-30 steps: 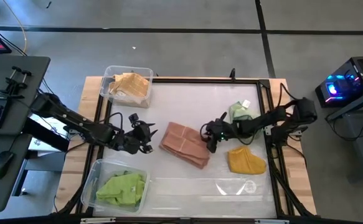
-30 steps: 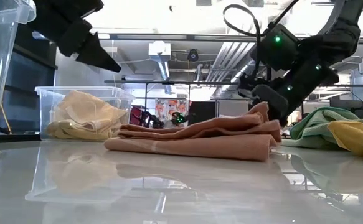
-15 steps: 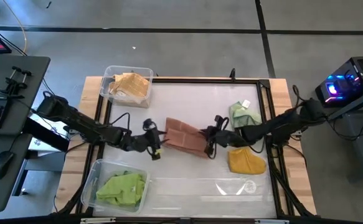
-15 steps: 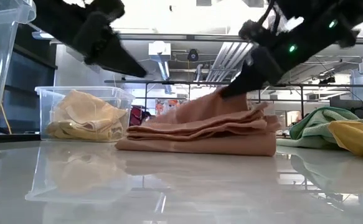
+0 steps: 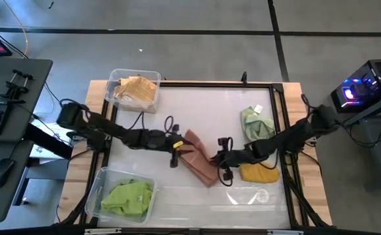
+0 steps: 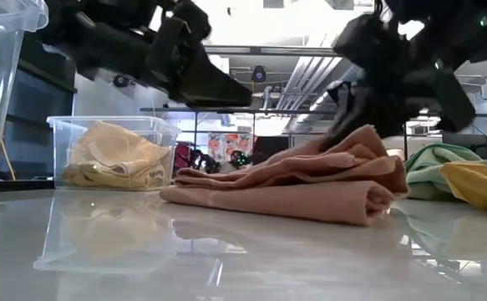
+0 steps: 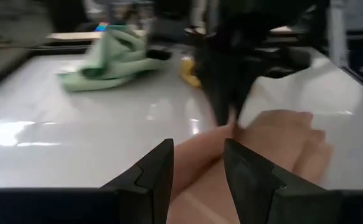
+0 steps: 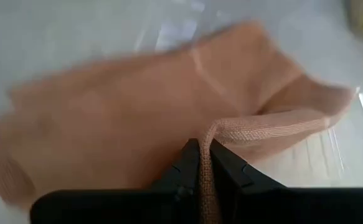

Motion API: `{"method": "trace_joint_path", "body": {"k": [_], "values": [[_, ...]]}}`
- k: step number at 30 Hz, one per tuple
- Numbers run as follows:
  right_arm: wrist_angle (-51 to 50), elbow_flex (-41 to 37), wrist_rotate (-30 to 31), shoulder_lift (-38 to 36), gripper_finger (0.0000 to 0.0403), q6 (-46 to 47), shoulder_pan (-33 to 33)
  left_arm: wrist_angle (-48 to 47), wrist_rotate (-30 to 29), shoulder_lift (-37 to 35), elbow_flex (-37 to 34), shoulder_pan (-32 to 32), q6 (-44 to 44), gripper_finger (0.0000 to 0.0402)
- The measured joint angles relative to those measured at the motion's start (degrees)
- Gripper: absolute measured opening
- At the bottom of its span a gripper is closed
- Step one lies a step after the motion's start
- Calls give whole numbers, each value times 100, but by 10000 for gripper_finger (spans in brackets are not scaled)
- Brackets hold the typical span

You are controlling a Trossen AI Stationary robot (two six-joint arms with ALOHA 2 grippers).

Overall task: Sort towels by color in basket
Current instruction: Fold the brown towel

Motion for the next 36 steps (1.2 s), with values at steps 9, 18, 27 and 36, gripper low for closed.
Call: {"method": "trace_joint_path", "body": {"k": [9,18,27,36], "values": [[296,-1,-108,492,15,-44,-5,-9,89,1151,810,85,1059,129],[458,5,236,441,14,128,1,-1303,724,1871,1917,388,2242,179],[227,47,747,92,14,211,147,-1740,402,1973,2094,541,2614,200],[-116,157,1408,-46,14,256,345,-2199,315,1971,2089,634,2736,156]]}}
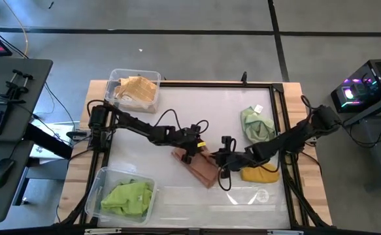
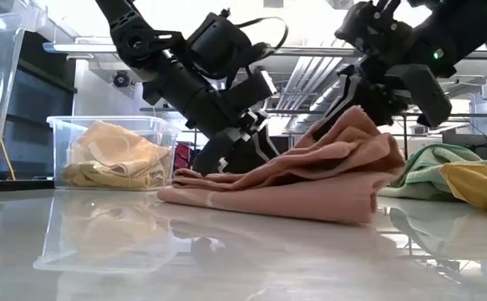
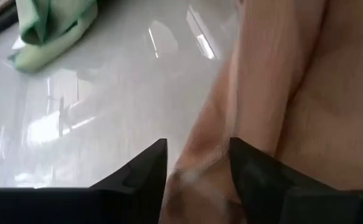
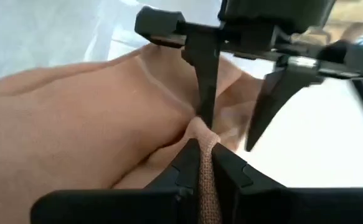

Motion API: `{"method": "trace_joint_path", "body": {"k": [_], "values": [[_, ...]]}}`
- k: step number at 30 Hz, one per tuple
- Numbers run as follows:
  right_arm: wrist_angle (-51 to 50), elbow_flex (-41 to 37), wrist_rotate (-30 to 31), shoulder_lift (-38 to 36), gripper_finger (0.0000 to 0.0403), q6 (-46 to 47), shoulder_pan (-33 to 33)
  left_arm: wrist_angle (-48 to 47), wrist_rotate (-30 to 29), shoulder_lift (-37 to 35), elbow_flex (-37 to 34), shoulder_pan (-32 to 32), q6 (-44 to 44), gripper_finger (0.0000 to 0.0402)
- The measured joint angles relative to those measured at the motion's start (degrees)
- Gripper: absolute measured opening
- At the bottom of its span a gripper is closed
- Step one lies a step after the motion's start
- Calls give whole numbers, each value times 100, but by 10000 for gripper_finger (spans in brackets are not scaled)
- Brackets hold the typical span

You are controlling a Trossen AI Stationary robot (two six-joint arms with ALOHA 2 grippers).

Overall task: Sort towels by color in basket
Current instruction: Fold the brown towel

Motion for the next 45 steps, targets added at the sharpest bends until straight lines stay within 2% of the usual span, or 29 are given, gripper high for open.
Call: {"method": "trace_joint_path", "body": {"k": [6,10,12,19,22,26,28,32,34,36,40,45], "values": [[-585,205,265,-69,14,153,117,-445,-363,-64,-6,108,5,101],[-980,259,322,-72,14,392,134,-781,-625,-232,-13,122,48,41],[-1128,259,582,-97,14,500,134,-988,-827,-367,-7,125,56,12],[-1596,264,857,-141,14,851,136,-1551,-2278,-755,-17,92,42,3],[-1589,264,878,-143,14,859,132,-1694,-2426,-961,-14,77,-142,4],[-1593,264,860,-143,14,860,128,-1890,-1681,-1125,-10,149,-393,7],[-1592,264,854,-143,14,859,128,-1770,-932,-1138,-15,260,-434,9],[-1559,264,859,-143,14,861,128,-1125,1031,-1089,-15,497,-428,32],[-1509,262,989,-143,14,862,129,-756,1546,-999,-17,556,-400,53],[-1375,258,1184,-141,14,860,165,-576,1850,-963,-22,585,-270,78],[-1078,255,1316,-143,14,804,191,386,2385,-733,-11,586,-122,130],[-877,256,1302,-143,14,709,191,1071,2319,-393,-13,534,-52,178]]}}
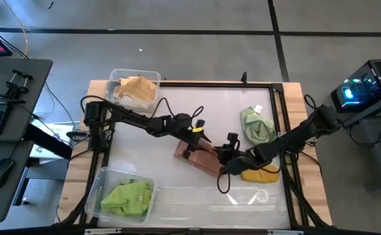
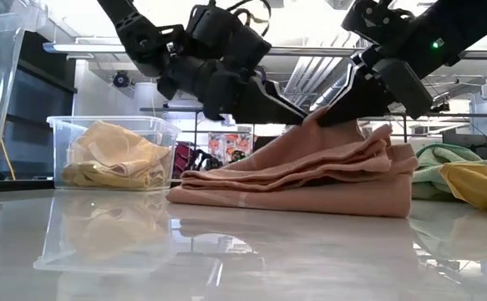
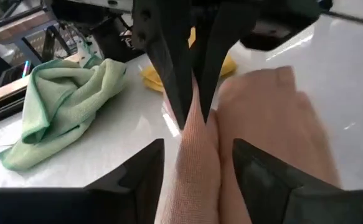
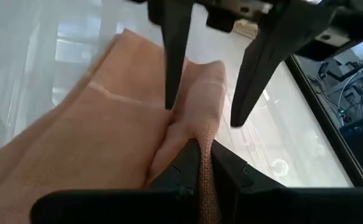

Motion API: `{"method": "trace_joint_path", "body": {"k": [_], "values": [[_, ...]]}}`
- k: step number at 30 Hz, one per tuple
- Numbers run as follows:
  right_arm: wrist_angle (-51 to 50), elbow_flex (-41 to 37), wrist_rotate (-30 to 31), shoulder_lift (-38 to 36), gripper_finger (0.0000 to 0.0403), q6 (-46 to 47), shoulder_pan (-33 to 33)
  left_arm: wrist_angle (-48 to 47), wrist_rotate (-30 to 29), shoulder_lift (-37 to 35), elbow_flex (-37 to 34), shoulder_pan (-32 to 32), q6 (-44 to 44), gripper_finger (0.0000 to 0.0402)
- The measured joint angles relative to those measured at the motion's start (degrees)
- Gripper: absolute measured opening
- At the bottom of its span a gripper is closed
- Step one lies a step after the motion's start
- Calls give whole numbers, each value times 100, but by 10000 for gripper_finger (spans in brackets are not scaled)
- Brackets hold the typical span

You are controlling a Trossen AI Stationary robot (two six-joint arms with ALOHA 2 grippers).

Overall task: Sort towels by color in basket
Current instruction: Fold the brown towel

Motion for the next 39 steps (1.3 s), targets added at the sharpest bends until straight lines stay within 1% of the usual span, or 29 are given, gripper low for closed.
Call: {"method": "trace_joint_path", "body": {"k": [3,5,7,9,11,16,22,23,25,28,30,32,36,39], "values": [[39,1,11,0,14,-6,0,-184,-389,90,0,0,47,192],[90,0,45,0,14,-8,0,-506,-865,100,0,2,50,194],[234,-1,146,0,14,-75,23,-892,-1375,102,0,2,51,189],[406,-1,283,0,14,-262,75,-1267,-1764,102,0,23,50,177],[455,-1,326,0,14,-386,137,-1661,-1983,98,7,50,49,159],[307,-1,478,0,14,-329,223,-2409,-2244,92,17,111,45,98],[165,-1,542,-43,14,-254,262,-2927,-2626,-71,9,116,43,22],[159,-1,547,-52,14,-255,262,-2987,-2667,-128,5,116,18,12],[153,-1,568,-70,14,-255,261,-3066,-2727,-307,-1,118,-48,4],[161,-1,603,-110,14,-255,269,-3011,-2675,-553,-4,121,-150,15],[147,-1,601,-116,14,-255,267,-3027,-2519,-705,-4,101,-128,31],[164,-1,599,-116,14,-249,267,-3059,-2502,-823,-4,86,-73,52],[190,-1,586,-116,14,-226,267,-3249,-2643,-936,-4,97,-62,86],[186,-1,584,-116,14,-215,267,-3446,-2860,-931,-4,134,-10,88]]}}
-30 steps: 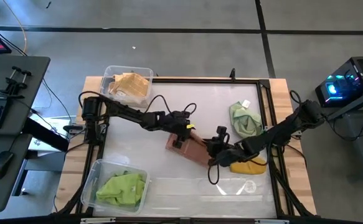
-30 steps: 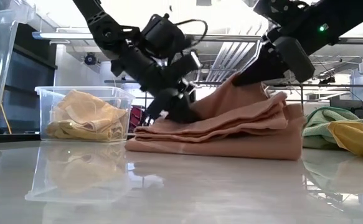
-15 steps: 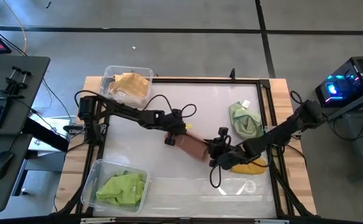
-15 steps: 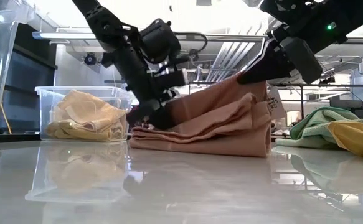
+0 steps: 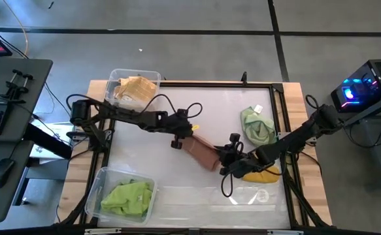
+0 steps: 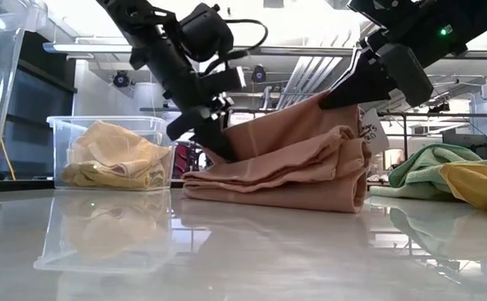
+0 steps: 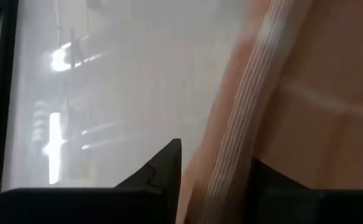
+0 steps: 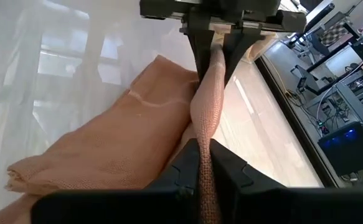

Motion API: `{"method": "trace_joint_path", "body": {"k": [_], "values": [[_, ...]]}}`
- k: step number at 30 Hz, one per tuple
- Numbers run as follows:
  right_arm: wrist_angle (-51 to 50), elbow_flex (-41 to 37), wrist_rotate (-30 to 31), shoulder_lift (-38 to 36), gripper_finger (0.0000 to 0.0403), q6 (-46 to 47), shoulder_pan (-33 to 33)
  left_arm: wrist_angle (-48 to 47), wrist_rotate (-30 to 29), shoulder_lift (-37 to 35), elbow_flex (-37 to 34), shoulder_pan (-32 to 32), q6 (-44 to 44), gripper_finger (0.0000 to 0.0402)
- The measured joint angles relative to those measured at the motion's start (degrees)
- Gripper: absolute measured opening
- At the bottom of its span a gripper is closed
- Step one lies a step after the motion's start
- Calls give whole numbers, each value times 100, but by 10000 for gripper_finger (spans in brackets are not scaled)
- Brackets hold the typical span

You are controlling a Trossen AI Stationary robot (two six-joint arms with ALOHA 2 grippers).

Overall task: Sort towels by color in basket
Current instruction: Fold the brown towel

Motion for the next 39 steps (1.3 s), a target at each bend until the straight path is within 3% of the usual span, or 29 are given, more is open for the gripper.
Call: {"method": "trace_joint_path", "body": {"k": [3,8,11,16,19,21,26,34,39], "values": [[-11,0,0,0,14,2,0,-226,-155,19,0,4,15,71],[-31,0,18,0,14,2,-2,-213,-789,-43,0,-131,400,9],[-34,0,218,0,14,-78,-15,-139,-1344,-207,0,-238,604,7],[66,0,1482,-120,14,-818,-154,-130,-2411,-794,0,-306,821,3],[550,0,2528,-399,14,-1434,-312,-13,-3046,-1273,11,-311,975,1],[1001,3,2909,-661,14,-1906,-404,78,-3189,-1601,17,-337,1193,1],[1839,7,2335,-1330,14,-3089,-514,242,-3183,-2316,13,-554,1550,1],[3772,4,1786,-1886,14,-5815,-349,492,-3081,-2963,13,-934,1685,0],[3984,3,1128,-2206,14,-5885,113,299,-2712,-3225,13,-1425,1347,0]]}}
